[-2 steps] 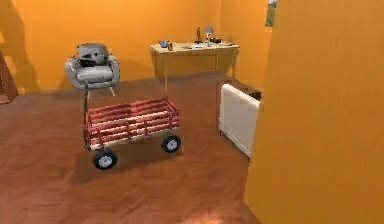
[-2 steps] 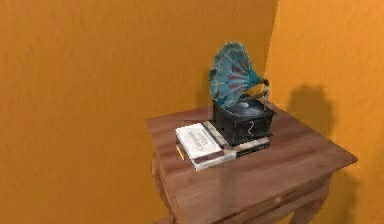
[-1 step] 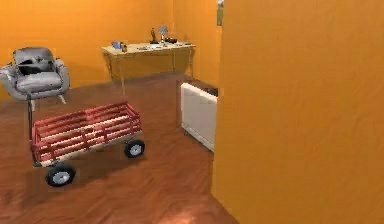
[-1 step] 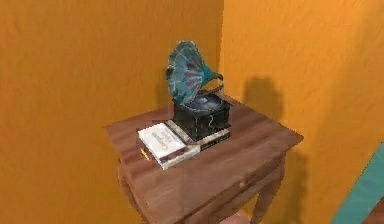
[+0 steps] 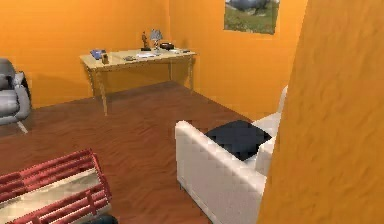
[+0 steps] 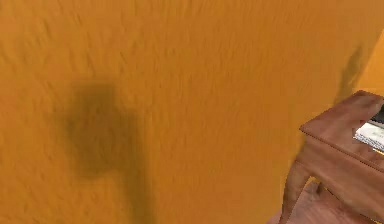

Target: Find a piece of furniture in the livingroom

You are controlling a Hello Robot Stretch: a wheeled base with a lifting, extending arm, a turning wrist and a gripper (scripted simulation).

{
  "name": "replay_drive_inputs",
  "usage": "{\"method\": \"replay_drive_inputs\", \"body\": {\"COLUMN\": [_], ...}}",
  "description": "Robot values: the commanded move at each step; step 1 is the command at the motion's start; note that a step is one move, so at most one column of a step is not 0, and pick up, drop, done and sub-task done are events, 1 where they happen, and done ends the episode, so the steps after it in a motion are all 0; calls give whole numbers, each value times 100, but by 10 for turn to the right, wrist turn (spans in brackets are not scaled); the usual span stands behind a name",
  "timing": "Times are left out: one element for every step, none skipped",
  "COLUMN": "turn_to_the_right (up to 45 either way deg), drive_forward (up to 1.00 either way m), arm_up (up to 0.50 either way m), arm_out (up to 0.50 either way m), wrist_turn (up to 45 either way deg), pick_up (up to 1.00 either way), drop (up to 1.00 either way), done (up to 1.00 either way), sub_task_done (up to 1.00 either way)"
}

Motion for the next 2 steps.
{"method": "replay_drive_inputs", "body": {"turn_to_the_right": [270,0], "drive_forward": [0,0], "arm_up": [0,0], "arm_out": [0,0], "wrist_turn": [0,0], "pick_up": [0,0], "drop": [0,0], "done": [0,100], "sub_task_done": [0,0]}}
